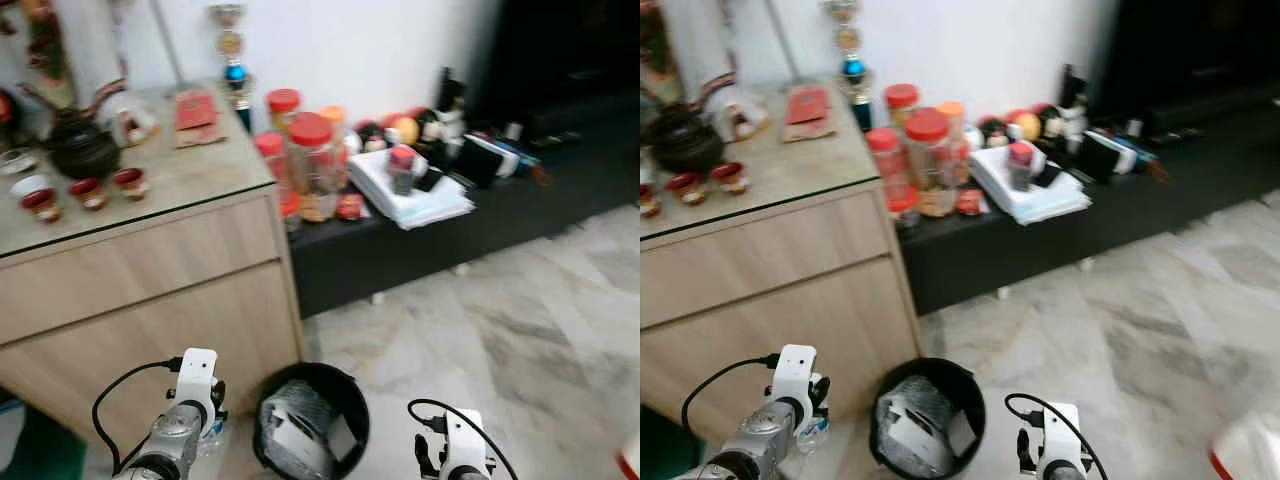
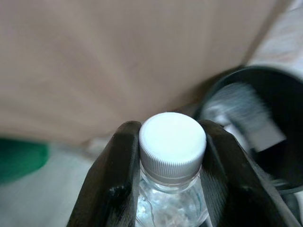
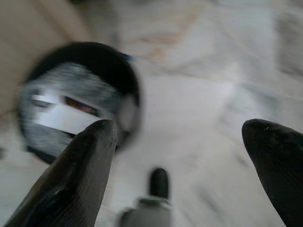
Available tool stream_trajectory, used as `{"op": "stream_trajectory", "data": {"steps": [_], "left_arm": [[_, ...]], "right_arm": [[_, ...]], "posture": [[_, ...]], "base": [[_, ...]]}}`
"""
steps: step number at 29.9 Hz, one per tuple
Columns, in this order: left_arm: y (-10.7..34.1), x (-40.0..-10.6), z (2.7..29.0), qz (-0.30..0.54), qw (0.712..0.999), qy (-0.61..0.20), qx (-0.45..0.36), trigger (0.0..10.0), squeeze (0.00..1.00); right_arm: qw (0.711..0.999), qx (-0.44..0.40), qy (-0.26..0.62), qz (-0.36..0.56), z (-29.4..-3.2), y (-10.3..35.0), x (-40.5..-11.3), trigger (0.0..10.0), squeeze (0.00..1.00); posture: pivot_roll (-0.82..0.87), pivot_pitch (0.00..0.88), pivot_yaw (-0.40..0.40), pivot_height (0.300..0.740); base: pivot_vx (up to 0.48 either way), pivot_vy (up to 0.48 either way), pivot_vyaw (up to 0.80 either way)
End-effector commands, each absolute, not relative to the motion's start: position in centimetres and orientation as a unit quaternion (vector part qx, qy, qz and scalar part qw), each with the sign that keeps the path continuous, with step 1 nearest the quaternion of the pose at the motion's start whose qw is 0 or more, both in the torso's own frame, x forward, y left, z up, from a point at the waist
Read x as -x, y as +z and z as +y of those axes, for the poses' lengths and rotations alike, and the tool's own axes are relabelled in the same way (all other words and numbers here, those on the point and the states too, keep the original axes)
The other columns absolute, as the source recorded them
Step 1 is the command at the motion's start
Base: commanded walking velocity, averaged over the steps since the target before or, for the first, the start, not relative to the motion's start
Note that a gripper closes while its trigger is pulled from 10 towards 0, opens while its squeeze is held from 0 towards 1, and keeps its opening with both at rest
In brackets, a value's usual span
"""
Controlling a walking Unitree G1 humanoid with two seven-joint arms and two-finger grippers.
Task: Picking trash to rubbish bin
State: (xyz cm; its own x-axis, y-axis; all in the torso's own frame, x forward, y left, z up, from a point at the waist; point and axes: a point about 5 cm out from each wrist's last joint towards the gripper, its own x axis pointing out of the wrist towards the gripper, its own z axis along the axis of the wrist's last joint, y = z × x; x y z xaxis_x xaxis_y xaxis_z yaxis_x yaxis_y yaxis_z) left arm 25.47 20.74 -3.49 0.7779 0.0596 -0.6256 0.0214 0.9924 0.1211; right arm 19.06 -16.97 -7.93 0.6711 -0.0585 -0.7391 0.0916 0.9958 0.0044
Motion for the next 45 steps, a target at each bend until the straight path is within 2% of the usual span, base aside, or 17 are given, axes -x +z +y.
{"op": "stream_trajectory", "data": {"steps": [1, 12, 22, 24, 28, 30, 34, 40, 45], "left_arm": [[-3.0, -26.1, 20.7, 0.323, 0.944, 0.008, -0.069, 10.0, 0.00], [-3.0, -26.3, 20.1, 0.321, 0.945, -0.010, -0.064, 10.0, 0.00], [-2.2, -27.7, 16.8, 0.317, 0.937, -0.133, -0.061, 10.0, 0.00], [-1.5, -28.5, 15.8, 0.303, 0.939, -0.144, -0.073, 10.0, 0.00], [-1.0, -29.1, 14.7, 0.294, 0.941, -0.151, -0.071, 10.0, 0.00], [-0.4, -29.8, 13.6, 0.280, 0.943, -0.162, -0.082, 10.0, 0.00], [0.3, -30.5, 12.4, 0.261, 0.947, -0.170, -0.080, 10.0, 0.00], [1.3, -31.3, 11.2, 0.232, 0.955, -0.173, -0.063, 10.0, 0.00], [1.6, -31.3, 10.4, 0.218, 0.958, -0.179, -0.045, 10.0, 0.00]], "right_arm": [[0.913, -0.019, -0.040, 0.406, -17.0, -8.0, -18.8, 10.0, 0.00], [0.913, -0.021, -0.043, 0.406, -17.0, -8.0, -18.9, 10.0, 0.00], [0.914, -0.015, -0.034, 0.404, -17.2, -7.9, -19.0, 10.0, 0.00], [0.918, 0.020, -0.029, 0.394, -17.5, -7.4, -19.9, 10.0, 0.00], [0.934, 0.003, -0.012, 0.357, -17.3, -6.2, -21.9, 10.0, 0.00], [0.947, 0.009, 0.025, 0.322, -16.9, -5.0, -23.6, 10.0, 0.00], [0.955, -0.004, 0.076, 0.286, -16.2, -3.8, -25.1, 10.0, 0.00], [0.960, -0.017, 0.138, 0.242, -15.2, -2.6, -25.9, 10.0, 0.00], [0.963, -0.008, 0.140, 0.229, -15.1, -2.6, -25.7, 10.0, 0.00]], "posture": [[-0.06, 0.000, 0.076, 0.740], [-0.06, 0.000, 0.076, 0.740], [-0.06, 0.000, 0.062, 0.740], [-0.06, 0.000, 0.060, 0.740], [-0.08, 0.000, 0.058, 0.740], [-0.11, 0.014, 0.052, 0.740], [-0.12, 0.024, 0.046, 0.740], [-0.15, 0.047, 0.027, 0.740], [-0.17, 0.073, 0.014, 0.740]], "base": [[0.311, 0.000, 0.00], [0.311, 0.000, 0.00], [0.000, 0.000, 0.00], [0.000, 0.000, 0.00], [0.000, 0.000, 0.00], [0.000, 0.000, 0.00], [0.000, 0.000, 0.00], [0.000, 0.000, 0.00], [0.000, 0.000, 0.00]]}}
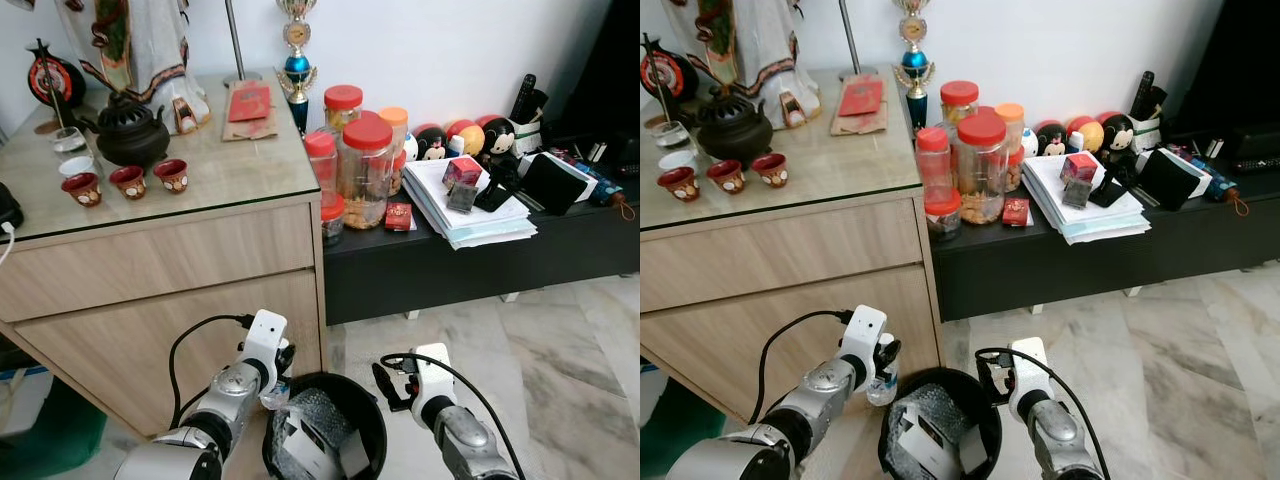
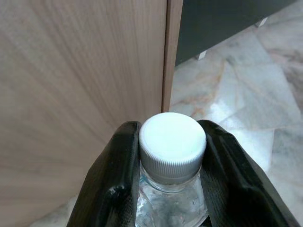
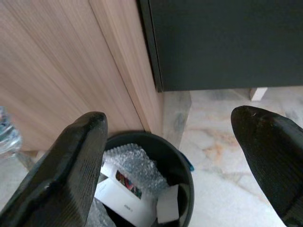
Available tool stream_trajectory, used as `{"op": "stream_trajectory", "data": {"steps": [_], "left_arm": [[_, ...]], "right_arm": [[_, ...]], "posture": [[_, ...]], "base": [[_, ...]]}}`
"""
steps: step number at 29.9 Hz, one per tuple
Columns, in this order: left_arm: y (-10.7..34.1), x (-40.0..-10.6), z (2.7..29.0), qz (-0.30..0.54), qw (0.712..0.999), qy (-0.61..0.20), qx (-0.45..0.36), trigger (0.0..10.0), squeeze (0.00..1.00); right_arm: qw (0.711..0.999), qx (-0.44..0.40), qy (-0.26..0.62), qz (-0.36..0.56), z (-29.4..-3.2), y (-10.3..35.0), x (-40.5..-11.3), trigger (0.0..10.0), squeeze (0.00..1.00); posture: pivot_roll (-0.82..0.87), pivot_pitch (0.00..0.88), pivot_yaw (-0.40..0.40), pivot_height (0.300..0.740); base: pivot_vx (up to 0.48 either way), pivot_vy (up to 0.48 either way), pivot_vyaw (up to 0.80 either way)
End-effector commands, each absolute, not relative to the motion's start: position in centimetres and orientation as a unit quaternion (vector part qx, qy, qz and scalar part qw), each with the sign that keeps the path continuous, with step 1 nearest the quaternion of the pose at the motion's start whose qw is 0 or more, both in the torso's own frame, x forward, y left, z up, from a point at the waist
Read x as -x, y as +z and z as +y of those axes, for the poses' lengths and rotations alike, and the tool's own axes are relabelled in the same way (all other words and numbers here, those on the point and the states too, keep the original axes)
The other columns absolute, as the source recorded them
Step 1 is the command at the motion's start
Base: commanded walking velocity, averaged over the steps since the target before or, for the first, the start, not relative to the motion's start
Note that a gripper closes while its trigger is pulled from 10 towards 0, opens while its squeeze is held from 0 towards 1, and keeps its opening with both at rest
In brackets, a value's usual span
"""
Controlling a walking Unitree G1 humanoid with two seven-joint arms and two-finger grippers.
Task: Picking trash to rubbish bin
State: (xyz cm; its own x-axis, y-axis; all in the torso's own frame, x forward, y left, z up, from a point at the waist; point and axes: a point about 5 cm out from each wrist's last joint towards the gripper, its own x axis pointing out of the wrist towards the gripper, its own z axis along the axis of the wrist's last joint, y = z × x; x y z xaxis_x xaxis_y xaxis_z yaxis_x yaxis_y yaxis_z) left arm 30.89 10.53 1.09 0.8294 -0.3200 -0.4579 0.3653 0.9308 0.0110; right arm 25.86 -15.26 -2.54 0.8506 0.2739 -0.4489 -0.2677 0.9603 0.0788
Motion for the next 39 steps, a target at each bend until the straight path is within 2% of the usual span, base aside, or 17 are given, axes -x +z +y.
{"op": "stream_trajectory", "data": {"steps": [1, 3, 4, 5, 11, 16, 17, 18, 24, 26, 28, 31, 33, 34, 37, 39], "left_arm": [[1.6, -31.3, 10.3, 0.217, 0.958, -0.182, -0.043, 10.0, 0.00], [1.6, -31.2, 9.8, 0.215, 0.957, -0.191, -0.036, 10.0, 0.00], [1.6, -31.1, 9.4, 0.215, 0.956, -0.198, -0.032, 10.0, 0.69], [1.6, -31.0, 9.2, 0.216, 0.955, -0.204, -0.027, 10.0, 1.00], [1.3, -30.5, 8.3, 0.217, 0.951, -0.219, -0.015, 10.0, 1.00], [0.7, -30.1, 8.7, 0.225, 0.951, -0.212, -0.020, 10.0, 1.00], [0.6, -30.0, 8.9, 0.227, 0.951, -0.208, -0.023, 10.0, 0.85], [0.3, -29.8, 9.5, 0.231, 0.952, -0.200, -0.028, 10.0, 0.00], [-0.9, -28.9, 12.2, 0.249, 0.955, -0.151, -0.047, 10.0, 0.00], [-2.4, -27.2, 16.0, 0.280, 0.956, -0.073, -0.045, 10.0, 0.00], [-2.7, -26.9, 16.7, 0.285, 0.956, -0.060, -0.044, 10.0, 0.00], [-4.2, -24.4, 19.8, 0.319, 0.947, 0.002, -0.044, 10.0, 0.00], [-4.8, -23.3, 20.7, 0.333, 0.942, 0.022, -0.041, 10.0, 0.00], [-5.3, -22.3, 21.4, 0.347, 0.936, 0.030, -0.050, 10.0, 0.00], [-6.2, -20.6, 22.2, 0.373, 0.925, 0.038, -0.061, 10.0, 0.00], [-6.5, -20.2, 22.3, 0.383, 0.920, 0.038, -0.069, 10.0, 0.00]], "right_arm": [[0.964, -0.007, 0.136, 0.228, -15.2, -2.6, -25.7, 10.0, 0.00], [0.965, -0.010, 0.138, 0.224, -15.2, -2.6, -25.5, 10.0, 0.00], [0.965, -0.011, 0.141, 0.222, -15.3, -2.6, -25.4, 10.0, 0.00], [0.965, -0.011, 0.142, 0.220, -15.2, -2.6, -25.3, 10.0, 0.00], [0.965, -0.008, 0.147, 0.218, -15.3, -2.8, -24.9, 10.0, 0.00], [0.964, -0.005, 0.150, 0.221, -15.0, -3.0, -24.6, 10.0, 0.00], [0.963, -0.006, 0.150, 0.223, -15.0, -3.0, -24.5, 10.0, 0.00], [0.963, -0.007, 0.148, 0.226, -14.9, -3.2, -24.3, 10.0, 0.00], [0.959, -0.002, 0.125, 0.253, -15.3, -4.0, -23.6, 10.0, 0.00], [0.952, 0.003, 0.083, 0.294, -16.1, -5.3, -22.3, 10.0, 0.00], [0.951, 0.003, 0.076, 0.301, -16.2, -5.5, -22.1, 10.0, 0.00], [0.940, -0.004, 0.042, 0.340, -16.7, -6.7, -20.4, 10.0, 0.00], [0.934, 0.000, 0.028, 0.357, -17.0, -7.2, -19.6, 10.0, 0.00], [0.928, 0.000, 0.016, 0.372, -17.2, -7.6, -18.9, 10.0, 0.00], [0.920, -0.001, 0.004, 0.392, -17.3, -8.2, -17.8, 10.0, 0.00], [0.917, -0.002, 0.000, 0.399, -17.2, -8.4, -17.4, 10.0, 0.00]], "posture": [[-0.18, 0.079, 0.012, 0.740], [-0.18, 0.088, 0.006, 0.740], [-0.19, 0.094, 0.002, 0.740], [-0.19, 0.099, -0.002, 0.740], [-0.19, 0.110, -0.014, 0.740], [-0.18, 0.119, -0.017, 0.740], [-0.18, 0.121, -0.017, 0.740], [-0.17, 0.123, -0.016, 0.740], [-0.15, 0.133, -0.008, 0.740], [-0.12, 0.140, 0.009, 0.740], [-0.12, 0.140, 0.009, 0.740], [-0.10, 0.118, 0.024, 0.740], [-0.10, 0.105, 0.027, 0.740], [-0.10, 0.058, 0.039, 0.740], [-0.10, 0.007, 0.054, 0.740], [-0.10, 0.000, 0.061, 0.740]], "base": [[0.000, 0.000, 0.00], [0.000, 0.000, 0.00], [0.000, 0.000, 0.00], [0.000, 0.000, 0.00], [0.000, 0.000, 0.00], [0.000, 0.000, 0.00], [0.000, 0.000, 0.00], [0.000, 0.000, 0.00], [0.000, 0.000, 0.00], [0.000, 0.000, 0.00], [0.000, 0.000, 0.00], [0.000, 0.000, 0.00], [0.000, 0.000, 0.00], [0.000, 0.000, 0.00], [0.000, 0.000, 0.00], [0.000, 0.000, 0.00]]}}
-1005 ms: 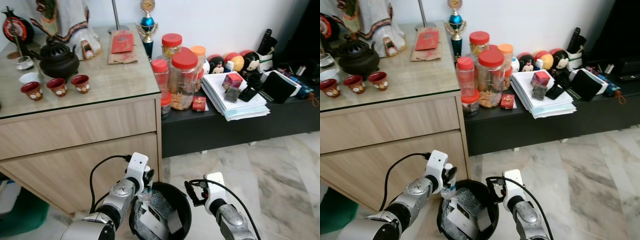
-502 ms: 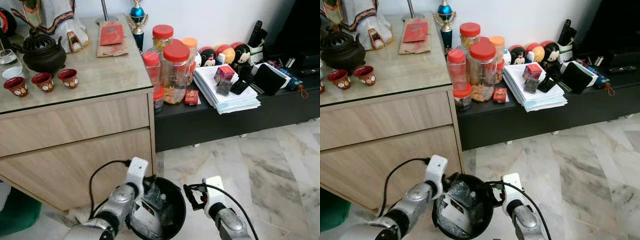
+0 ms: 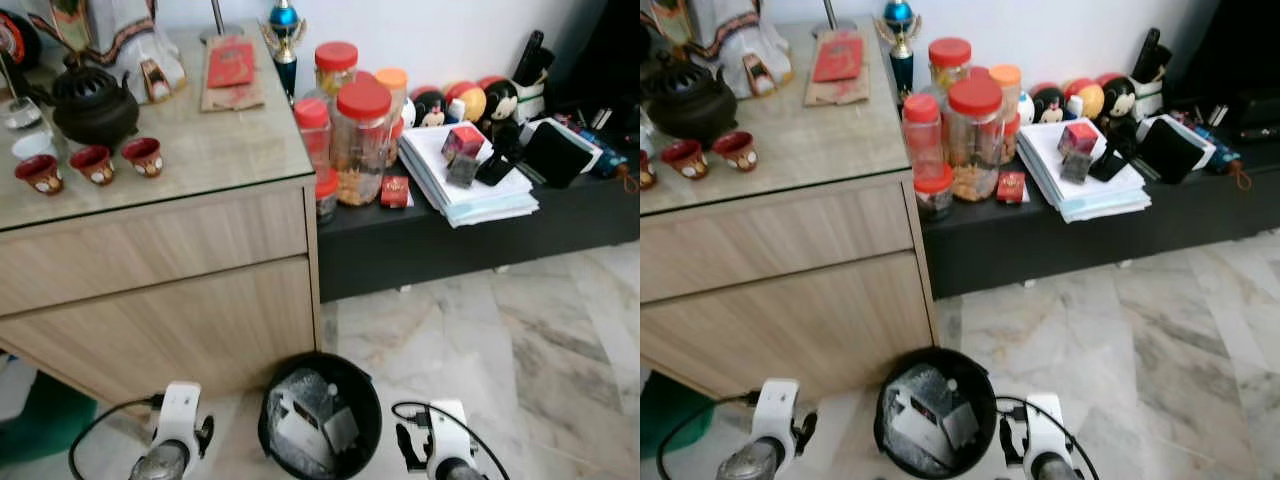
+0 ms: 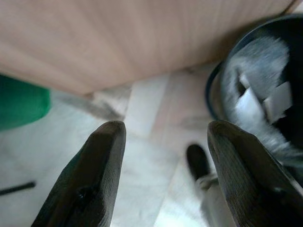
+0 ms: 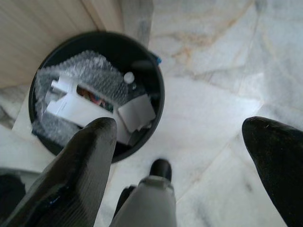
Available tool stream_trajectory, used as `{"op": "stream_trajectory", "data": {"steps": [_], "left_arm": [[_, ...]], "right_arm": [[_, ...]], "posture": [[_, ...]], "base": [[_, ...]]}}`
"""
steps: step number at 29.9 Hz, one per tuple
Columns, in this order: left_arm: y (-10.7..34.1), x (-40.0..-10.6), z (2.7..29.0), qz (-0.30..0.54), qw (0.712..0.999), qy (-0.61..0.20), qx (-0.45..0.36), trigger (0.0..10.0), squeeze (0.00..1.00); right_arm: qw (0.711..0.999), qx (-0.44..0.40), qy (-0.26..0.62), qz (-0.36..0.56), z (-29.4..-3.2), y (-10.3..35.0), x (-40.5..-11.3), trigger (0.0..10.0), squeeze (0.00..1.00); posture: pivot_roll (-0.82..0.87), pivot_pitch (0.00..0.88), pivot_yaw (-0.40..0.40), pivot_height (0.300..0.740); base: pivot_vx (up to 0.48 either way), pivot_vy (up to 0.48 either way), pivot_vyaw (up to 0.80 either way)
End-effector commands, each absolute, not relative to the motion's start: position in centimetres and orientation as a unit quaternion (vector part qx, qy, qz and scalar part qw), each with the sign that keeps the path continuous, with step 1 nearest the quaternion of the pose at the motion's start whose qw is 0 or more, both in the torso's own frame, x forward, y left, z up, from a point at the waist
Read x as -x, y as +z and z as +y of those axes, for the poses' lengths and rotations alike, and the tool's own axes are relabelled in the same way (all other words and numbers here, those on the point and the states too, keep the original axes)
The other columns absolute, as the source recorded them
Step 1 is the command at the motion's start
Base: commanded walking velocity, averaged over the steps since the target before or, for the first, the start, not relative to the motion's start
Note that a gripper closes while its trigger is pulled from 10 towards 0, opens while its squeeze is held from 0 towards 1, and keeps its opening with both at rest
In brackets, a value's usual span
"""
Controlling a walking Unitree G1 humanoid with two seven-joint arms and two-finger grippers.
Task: Picking trash to rubbish bin
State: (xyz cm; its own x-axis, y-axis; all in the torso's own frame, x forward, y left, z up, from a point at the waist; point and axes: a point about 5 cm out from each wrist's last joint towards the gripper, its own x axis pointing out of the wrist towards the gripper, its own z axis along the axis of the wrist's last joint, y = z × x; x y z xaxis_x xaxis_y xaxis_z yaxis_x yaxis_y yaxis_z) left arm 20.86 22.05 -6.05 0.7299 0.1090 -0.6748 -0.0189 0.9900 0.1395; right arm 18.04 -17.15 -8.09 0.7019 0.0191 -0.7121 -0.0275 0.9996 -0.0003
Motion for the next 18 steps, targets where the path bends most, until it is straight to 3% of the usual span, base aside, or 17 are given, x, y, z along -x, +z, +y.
{"op": "stream_trajectory", "data": {"steps": [1, 18], "left_arm": [[-6.7, -19.8, 22.4, 0.392, 0.916, 0.039, -0.071, 10.0, 0.00], [-5.9, -21.4, 21.9, 0.380, 0.922, 0.056, -0.059, 10.0, 0.00]], "right_arm": [[0.915, -0.008, -0.007, 0.404, -17.2, -8.6, -17.2, 10.0, 0.00], [0.909, -0.014, -0.036, 0.416, -17.7, -8.6, -17.3, 10.0, 0.00]], "posture": [[-0.10, 0.000, 0.066, 0.740], [-0.09, 0.000, 0.052, 0.740]], "base": [[0.000, 0.000, 0.00], [0.000, 0.000, 0.00]]}}
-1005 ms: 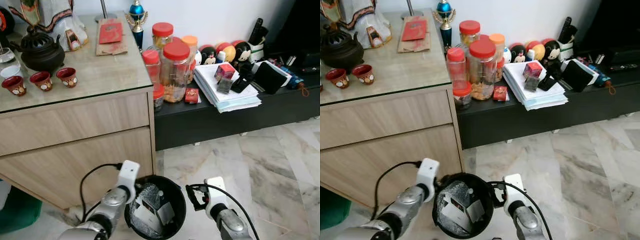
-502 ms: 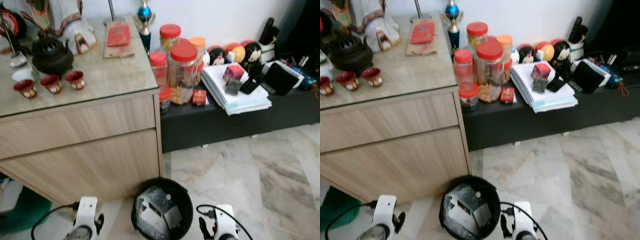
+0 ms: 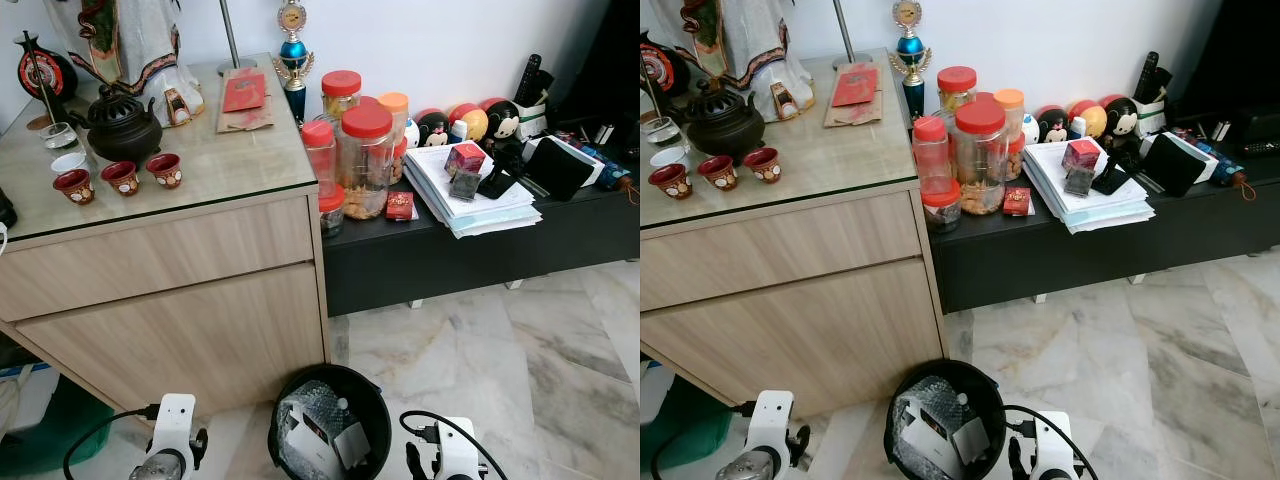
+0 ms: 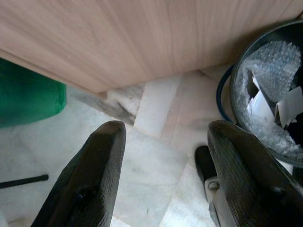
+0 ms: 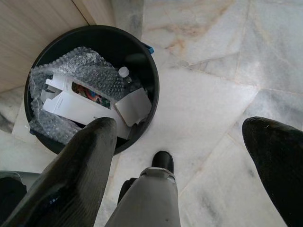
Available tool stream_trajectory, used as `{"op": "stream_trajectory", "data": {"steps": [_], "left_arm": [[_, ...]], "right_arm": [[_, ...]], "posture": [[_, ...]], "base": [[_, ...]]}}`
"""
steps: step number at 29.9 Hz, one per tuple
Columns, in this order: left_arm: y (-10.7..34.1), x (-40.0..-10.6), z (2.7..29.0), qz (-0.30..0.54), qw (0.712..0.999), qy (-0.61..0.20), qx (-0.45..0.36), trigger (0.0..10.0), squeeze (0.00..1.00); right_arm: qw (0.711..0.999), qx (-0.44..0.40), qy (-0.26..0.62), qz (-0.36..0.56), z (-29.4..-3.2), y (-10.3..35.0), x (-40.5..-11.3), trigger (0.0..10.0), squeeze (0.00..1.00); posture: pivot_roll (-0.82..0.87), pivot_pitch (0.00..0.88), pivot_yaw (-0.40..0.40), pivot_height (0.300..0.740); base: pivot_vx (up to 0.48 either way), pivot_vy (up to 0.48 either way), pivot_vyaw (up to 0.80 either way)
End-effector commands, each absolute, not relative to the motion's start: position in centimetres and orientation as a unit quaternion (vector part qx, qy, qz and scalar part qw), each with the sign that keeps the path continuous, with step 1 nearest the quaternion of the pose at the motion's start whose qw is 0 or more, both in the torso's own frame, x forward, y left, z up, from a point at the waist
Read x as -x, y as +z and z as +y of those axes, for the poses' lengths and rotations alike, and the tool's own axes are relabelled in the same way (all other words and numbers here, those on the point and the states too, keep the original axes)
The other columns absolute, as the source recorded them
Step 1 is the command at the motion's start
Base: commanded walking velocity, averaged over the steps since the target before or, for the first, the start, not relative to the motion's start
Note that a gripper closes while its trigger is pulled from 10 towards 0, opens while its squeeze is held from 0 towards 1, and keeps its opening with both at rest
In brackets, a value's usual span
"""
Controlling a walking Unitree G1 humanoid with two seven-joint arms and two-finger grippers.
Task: Picking trash to rubbish bin
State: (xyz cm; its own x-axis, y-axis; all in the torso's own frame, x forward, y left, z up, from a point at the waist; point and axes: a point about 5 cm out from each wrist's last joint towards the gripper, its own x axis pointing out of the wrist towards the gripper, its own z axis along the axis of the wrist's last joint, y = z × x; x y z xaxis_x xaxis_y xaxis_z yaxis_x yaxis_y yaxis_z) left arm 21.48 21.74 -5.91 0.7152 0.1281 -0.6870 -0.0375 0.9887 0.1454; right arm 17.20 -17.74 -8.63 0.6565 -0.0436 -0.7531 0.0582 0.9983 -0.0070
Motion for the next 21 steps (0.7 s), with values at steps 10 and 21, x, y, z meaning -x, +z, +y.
{"op": "stream_trajectory", "data": {"steps": [10, 21], "left_arm": [[-5.70, -21.94, 21.63, 0.371, 0.925, 0.066, -0.046, 10.0, 0.00], [-5.74, -21.94, 21.43, 0.370, 0.925, 0.071, -0.038, 10.0, 0.00]], "right_arm": [[0.911, -0.010, -0.036, 0.411, -17.72, -8.32, -18.05, 10.0, 0.00], [0.912, -0.006, -0.041, 0.409, -18.22, -8.18, -18.23, 10.0, 0.00]], "posture": [[-0.10, 0.000, 0.025, 0.740], [-0.10, 0.000, 0.021, 0.740]], "base": [[0.000, 0.000, 0.00], [-0.246, 0.000, 0.00]]}}
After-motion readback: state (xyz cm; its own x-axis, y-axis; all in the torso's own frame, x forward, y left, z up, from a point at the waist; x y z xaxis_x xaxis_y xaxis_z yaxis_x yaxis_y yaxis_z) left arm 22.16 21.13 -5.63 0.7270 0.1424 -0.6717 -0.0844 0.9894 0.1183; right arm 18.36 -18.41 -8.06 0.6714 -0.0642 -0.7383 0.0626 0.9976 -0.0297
